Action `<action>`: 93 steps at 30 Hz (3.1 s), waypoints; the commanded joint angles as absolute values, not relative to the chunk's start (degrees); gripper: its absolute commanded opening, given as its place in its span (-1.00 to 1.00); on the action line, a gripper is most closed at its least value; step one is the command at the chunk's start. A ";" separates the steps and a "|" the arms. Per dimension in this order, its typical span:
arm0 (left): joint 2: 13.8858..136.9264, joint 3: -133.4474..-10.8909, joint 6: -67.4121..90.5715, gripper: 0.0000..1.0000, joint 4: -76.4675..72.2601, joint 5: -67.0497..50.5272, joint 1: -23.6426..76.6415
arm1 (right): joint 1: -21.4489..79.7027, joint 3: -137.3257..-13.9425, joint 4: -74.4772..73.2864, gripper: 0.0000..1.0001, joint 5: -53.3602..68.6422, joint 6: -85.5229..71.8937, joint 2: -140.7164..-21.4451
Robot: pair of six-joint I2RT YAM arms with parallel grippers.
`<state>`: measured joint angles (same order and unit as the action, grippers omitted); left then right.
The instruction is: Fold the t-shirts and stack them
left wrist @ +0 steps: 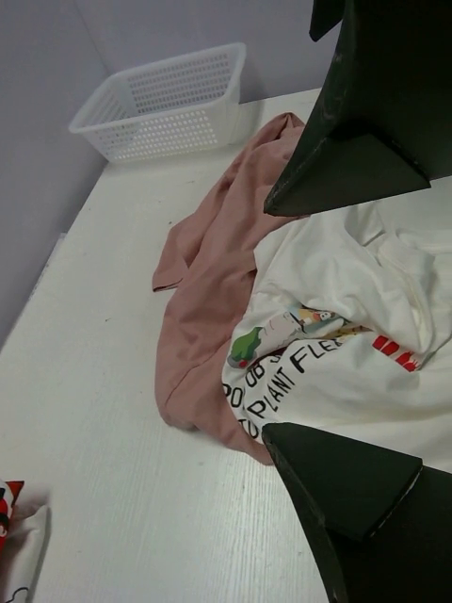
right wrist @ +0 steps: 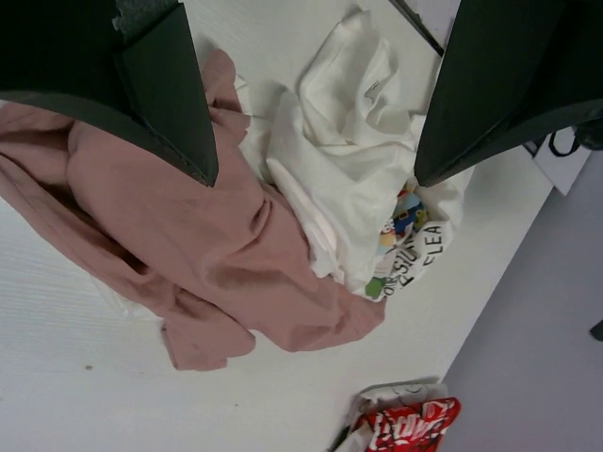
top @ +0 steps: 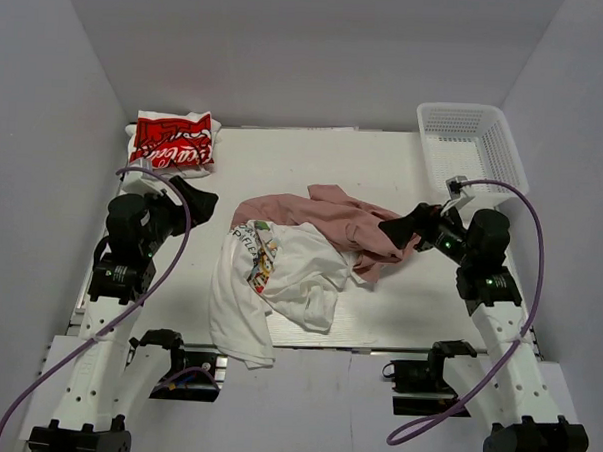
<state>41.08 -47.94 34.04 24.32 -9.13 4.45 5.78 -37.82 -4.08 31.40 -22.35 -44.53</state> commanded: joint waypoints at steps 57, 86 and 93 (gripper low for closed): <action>44.91 -52.03 39.81 1.00 41.92 5.36 4.83 | 68.47 -63.11 13.95 -1.00 -30.32 -4.40 -91.34; 49.92 -52.03 40.34 1.00 43.51 5.98 5.36 | 11.09 -120.29 -6.58 -1.00 -27.79 -10.19 -94.97; 52.38 -50.80 40.34 1.00 41.57 4.66 5.36 | -5.08 -131.06 -7.22 -1.00 -14.68 -15.39 -106.70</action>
